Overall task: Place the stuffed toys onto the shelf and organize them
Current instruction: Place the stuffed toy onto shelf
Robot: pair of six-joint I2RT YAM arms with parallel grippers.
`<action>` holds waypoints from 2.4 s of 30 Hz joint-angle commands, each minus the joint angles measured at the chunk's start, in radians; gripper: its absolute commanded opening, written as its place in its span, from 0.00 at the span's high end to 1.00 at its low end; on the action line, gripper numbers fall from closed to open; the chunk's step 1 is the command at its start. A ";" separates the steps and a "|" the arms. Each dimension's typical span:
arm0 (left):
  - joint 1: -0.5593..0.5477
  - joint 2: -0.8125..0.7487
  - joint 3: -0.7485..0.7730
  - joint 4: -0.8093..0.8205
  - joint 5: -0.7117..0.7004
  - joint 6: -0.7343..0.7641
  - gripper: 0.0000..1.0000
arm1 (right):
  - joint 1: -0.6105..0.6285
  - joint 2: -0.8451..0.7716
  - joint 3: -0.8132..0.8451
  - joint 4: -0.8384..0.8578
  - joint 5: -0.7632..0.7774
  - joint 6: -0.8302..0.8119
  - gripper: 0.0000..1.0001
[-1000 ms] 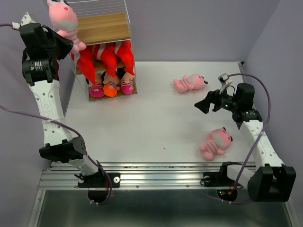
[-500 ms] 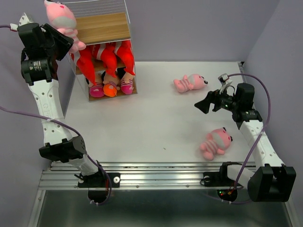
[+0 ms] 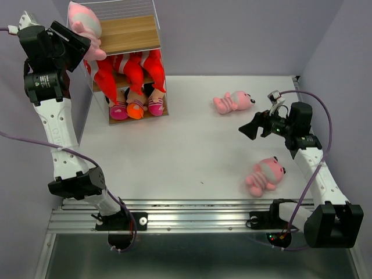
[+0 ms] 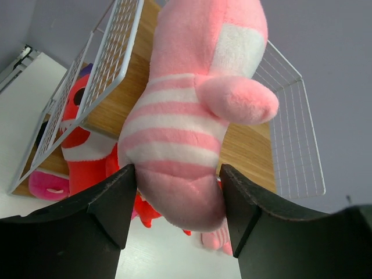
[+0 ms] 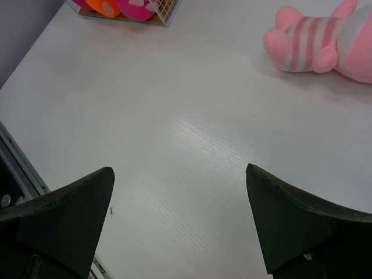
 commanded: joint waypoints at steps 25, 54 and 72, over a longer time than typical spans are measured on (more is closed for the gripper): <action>0.024 -0.064 -0.013 0.115 -0.051 0.018 0.38 | 0.003 -0.014 -0.005 0.046 0.024 -0.040 0.00; -0.002 0.001 0.075 0.186 -0.088 0.185 0.83 | 0.003 -0.006 -0.003 0.046 0.029 -0.045 0.00; -0.195 0.008 0.126 0.196 -0.495 0.444 0.99 | 0.003 -0.007 -0.006 0.047 0.022 -0.043 0.00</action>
